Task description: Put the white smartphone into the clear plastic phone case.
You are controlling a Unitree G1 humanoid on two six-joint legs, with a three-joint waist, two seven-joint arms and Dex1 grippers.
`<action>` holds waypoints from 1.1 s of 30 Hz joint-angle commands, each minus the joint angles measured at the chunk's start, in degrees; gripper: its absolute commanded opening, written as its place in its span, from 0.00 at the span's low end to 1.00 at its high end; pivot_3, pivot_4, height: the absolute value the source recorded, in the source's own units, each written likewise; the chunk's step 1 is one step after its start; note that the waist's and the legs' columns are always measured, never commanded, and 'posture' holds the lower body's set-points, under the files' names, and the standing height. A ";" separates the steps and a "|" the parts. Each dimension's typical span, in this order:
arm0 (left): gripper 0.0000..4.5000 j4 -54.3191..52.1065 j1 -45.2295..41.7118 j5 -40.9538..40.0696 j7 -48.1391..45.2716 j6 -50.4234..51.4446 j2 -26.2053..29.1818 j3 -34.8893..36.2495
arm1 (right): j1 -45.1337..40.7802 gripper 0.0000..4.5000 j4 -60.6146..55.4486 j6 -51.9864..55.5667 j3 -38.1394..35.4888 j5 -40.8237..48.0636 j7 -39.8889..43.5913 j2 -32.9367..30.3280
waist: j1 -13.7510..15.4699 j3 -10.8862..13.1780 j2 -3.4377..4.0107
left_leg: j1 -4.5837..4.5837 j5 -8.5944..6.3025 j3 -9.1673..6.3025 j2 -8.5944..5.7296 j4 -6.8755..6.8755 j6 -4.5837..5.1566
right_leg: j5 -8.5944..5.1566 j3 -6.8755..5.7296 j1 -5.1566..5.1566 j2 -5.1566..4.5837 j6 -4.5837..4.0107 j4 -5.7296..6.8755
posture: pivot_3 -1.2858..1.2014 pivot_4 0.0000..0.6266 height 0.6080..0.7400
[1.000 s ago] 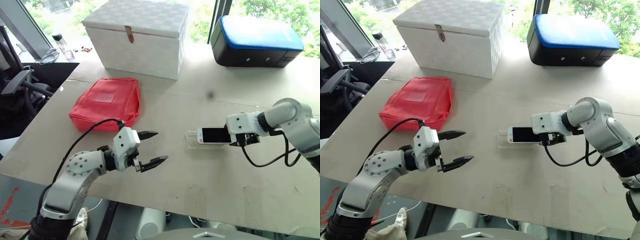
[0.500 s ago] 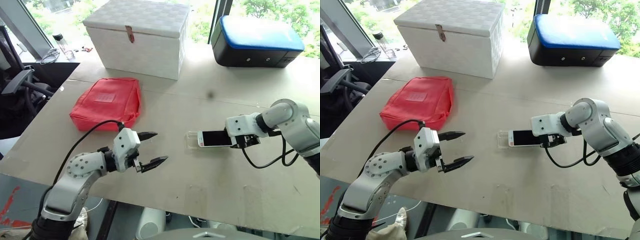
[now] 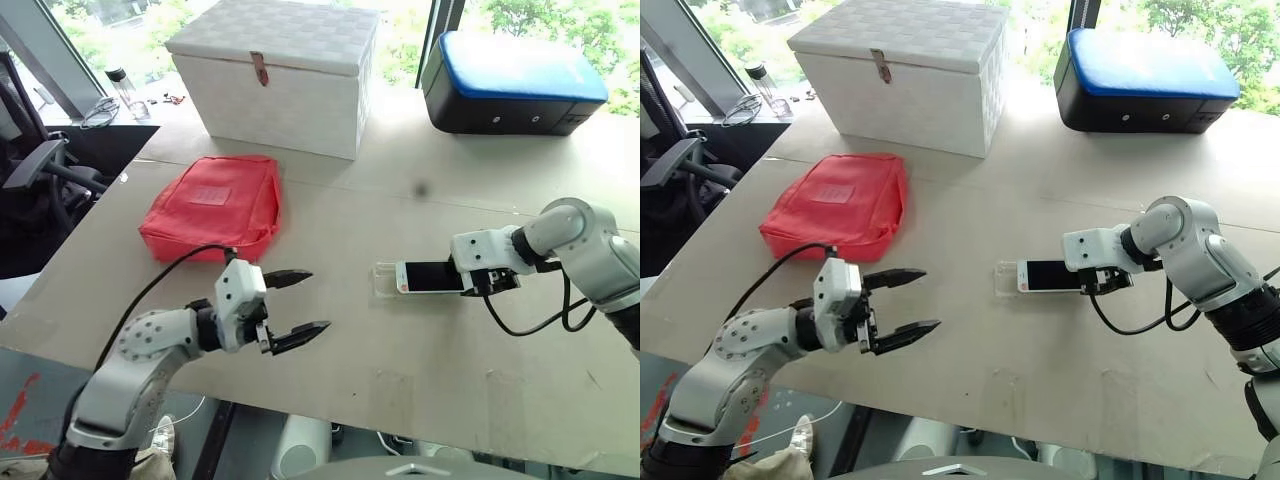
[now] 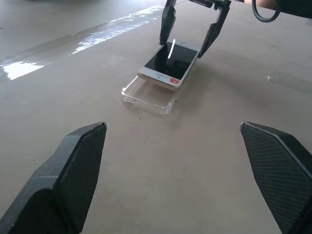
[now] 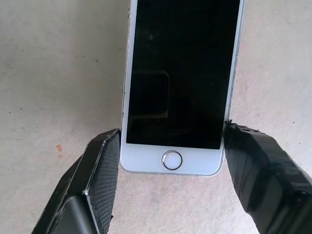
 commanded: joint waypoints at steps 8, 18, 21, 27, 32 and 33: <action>1.00 -1.06 -0.11 -2.14 -1.77 -1.20 1.11 4.66 | -1.47 0.61 -0.68 -0.63 -1.38 0.20 0.97 -0.51 | 0.01 0.00 0.00 | 0.00 0.00 0.00 0.00 0.01 0.00 | -0.03 -0.01 0.00 0.00 0.04 0.00 | 0.52 0.24 1.00; 1.00 -0.25 -1.70 -0.85 -0.95 -1.09 0.80 3.72 | -1.59 0.99 0.14 -1.94 -2.57 -0.35 -1.06 -0.30 | 0.01 0.00 0.00 | 0.00 0.00 0.01 0.00 0.01 0.00 | -0.02 -0.01 0.00 0.00 0.03 0.01 | 0.52 0.24 1.00; 1.00 -0.10 -1.59 -0.72 -0.88 -1.39 0.73 3.88 | -1.33 0.99 -0.54 -1.86 -5.14 1.98 -0.64 -1.53 | 0.02 0.00 0.00 | 0.00 0.00 0.01 0.00 0.01 0.00 | -0.02 -0.01 0.00 0.00 0.04 0.03 | 0.52 0.24 1.00; 1.00 -1.10 -0.49 -0.83 -0.35 -1.40 0.28 4.23 | 1.11 0.60 -5.88 8.69 -11.83 14.04 4.63 -4.50 | 0.03 -0.01 -0.01 | 0.00 0.00 0.01 0.00 0.01 0.01 | 0.00 0.00 0.00 -0.01 -0.01 0.02 | 0.52 0.24 1.00; 1.00 -0.66 -1.22 -0.72 0.00 -1.40 0.03 3.90 | 0.49 0.07 -9.56 20.59 -15.13 22.83 -2.97 4.75 | -0.46 -0.04 -0.06 | 0.11 -0.15 -0.02 0.05 0.01 0.23 | 0.01 -0.01 0.01 -0.04 -0.03 0.12 | 0.52 0.24 1.00; 1.00 -0.46 -1.48 -0.66 0.00 -1.43 0.00 3.80 | 0.29 0.02 -9.55 22.20 -15.74 24.60 -4.11 6.90 | -0.48 -0.04 -0.06 | 0.13 -0.15 -0.01 0.06 0.01 0.23 | 0.00 -0.02 0.01 -0.05 -0.03 0.15 | 0.52 0.24 1.00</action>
